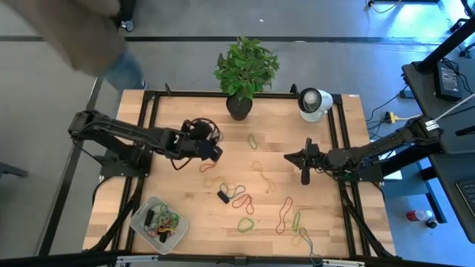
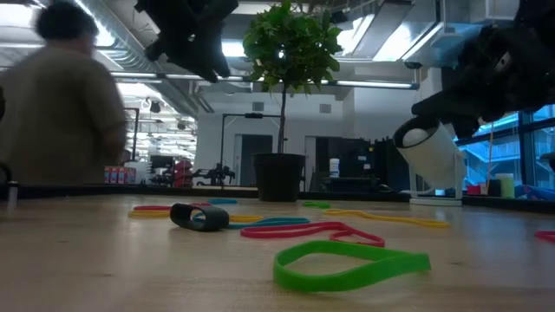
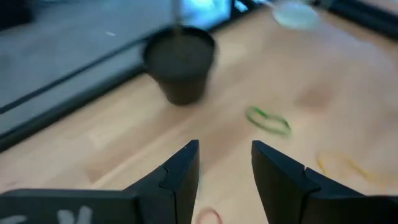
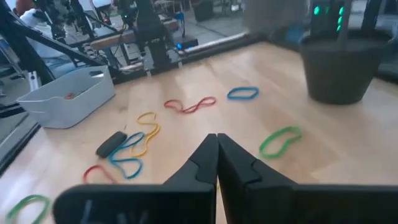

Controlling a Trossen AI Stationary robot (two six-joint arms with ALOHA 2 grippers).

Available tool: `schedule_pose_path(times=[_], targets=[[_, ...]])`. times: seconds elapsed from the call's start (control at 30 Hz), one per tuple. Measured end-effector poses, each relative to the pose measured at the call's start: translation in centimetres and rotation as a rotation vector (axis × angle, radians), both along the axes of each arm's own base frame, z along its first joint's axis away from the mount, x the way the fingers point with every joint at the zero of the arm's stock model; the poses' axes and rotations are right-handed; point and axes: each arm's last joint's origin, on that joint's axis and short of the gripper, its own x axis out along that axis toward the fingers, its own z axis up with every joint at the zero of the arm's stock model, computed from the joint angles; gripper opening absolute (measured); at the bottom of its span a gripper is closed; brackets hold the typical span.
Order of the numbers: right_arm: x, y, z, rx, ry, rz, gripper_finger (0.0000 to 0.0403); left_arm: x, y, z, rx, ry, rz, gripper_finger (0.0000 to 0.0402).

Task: Pick and place rubber bands into bin
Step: Put the top right yellow rubber band into the gray bin

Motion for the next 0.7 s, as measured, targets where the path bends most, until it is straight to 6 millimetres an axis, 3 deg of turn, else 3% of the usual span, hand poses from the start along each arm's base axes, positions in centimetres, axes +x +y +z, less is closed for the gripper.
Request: schedule_pose_path(times=[0.23, 0.37, 0.53, 0.7], targets=[[0.3, 1.0, -0.6, 0.111, 0.038, 0.0, 0.0002, 0.6, -1.2, -0.5, -0.006, 0.143, -0.296, 0.0139], [1.7, 2.4, 0.1, 0.105, 0.068, -0.005, 0.0002, 0.2, -1.6, -0.8, 0.038, 0.232, -0.367, 0.0118], [5.7, 4.8, 1.7, -0.01, 0.128, 0.025, 0.0001, -0.6, -2.1, -2.1, 0.117, 0.327, -0.408, 0.008], [10.4, 6.7, 2.7, -0.069, 0.271, 0.008, 0.0001, -3.4, -1.7, -4.7, 0.119, 0.372, -0.412, 0.006]])
